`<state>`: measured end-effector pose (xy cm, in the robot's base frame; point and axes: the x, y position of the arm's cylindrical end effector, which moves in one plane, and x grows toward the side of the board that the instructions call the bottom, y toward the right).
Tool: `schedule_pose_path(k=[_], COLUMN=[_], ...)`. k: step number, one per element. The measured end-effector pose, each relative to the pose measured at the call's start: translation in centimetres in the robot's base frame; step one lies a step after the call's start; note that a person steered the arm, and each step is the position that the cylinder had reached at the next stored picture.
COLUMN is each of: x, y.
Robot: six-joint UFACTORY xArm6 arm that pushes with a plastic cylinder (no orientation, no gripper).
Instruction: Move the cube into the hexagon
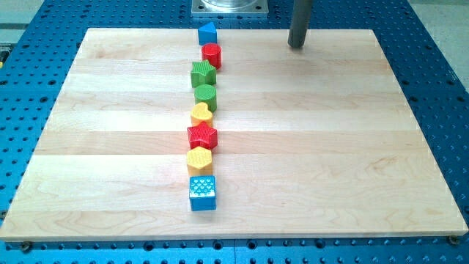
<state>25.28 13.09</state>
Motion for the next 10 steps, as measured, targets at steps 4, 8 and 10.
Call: schedule_pose_path(k=[4,8,10], x=[21.0,34.8,28.8], y=[0.9,-15.3,-13.0])
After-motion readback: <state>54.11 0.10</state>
